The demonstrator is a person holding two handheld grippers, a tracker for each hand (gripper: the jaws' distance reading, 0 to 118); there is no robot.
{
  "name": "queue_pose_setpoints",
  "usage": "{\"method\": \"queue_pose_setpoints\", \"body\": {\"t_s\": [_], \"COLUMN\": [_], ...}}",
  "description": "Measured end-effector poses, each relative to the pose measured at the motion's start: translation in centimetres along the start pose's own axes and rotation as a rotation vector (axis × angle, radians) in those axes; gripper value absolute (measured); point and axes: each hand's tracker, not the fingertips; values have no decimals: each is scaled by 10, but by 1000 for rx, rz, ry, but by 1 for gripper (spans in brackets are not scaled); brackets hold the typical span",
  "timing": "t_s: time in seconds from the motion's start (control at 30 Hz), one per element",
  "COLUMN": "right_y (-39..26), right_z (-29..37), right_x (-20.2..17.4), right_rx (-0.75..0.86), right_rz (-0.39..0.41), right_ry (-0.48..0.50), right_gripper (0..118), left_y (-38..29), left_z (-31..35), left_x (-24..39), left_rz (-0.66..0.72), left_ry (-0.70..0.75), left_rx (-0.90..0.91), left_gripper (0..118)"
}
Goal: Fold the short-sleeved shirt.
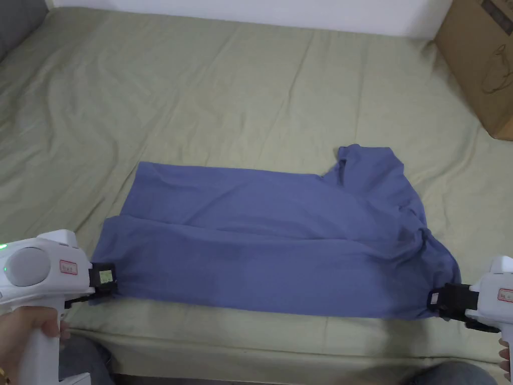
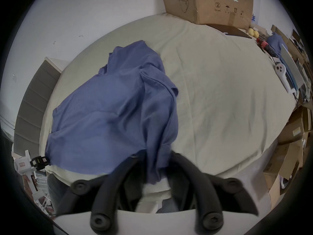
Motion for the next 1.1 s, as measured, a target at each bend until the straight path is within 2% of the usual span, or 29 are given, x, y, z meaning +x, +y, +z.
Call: {"method": "queue_pose_setpoints", "body": {"t_s": [0.07, 0.13, 0.27, 0.37, 0.47, 0.57, 0.63, 0.67, 0.7, 0.77, 0.83, 0.87, 0.97, 1.1], "right_y": [8, 20, 42, 38, 29, 23, 19, 19, 19, 19, 22, 24, 28, 41], "right_z": [12, 36, 94, 131, 150, 152, 150, 147, 145, 140, 135, 133, 129, 124], "right_x": [-2, -10, -45, -74, -96, -110, -114, -115, -118, -121, -120, -122, -128, -132], "right_rx": [29, 134, 403, 696, 871, 940, 952, 947, 944, 936, 935, 925, 927, 914], "right_rz": [35, 89, 253, 336, 323, 308, 305, 304, 307, 297, 287, 301, 320, 305], "right_ry": [-70, -109, -146, -95, -77, -66, -34, -22, -18, 4, 15, 27, 11, 32], "right_gripper": [99, 101, 101, 101, 109, 108, 100, 82, 59, 0, 0, 0, 0, 0], "left_y": [6, 17, 44, 49, 42, 33, 26, 23, 20, 20, 22, 25, 35, 65], "left_z": [8, 27, 78, 113, 134, 146, 148, 148, 148, 143, 141, 138, 134, 124], "left_x": [-2, -1, 21, 51, 76, 94, 102, 106, 109, 112, 113, 114, 112, 110], "left_rz": [-12, -28, -79, -136, -177, -202, -236, -263, -279, -297, -290, -283, -290, -276], "left_ry": [13, 2, 9, 69, 67, 10, -6, -4, 2, -22, -52, -54, -72, -109], "left_rx": [48, 173, 468, 734, 941, 1017, 1041, 1054, 1060, 1043, 1005, 993, 959, 888], "left_gripper": [102, 105, 105, 106, 109, 107, 100, 82, 65, 26, 4, 0, 0, 0]}}
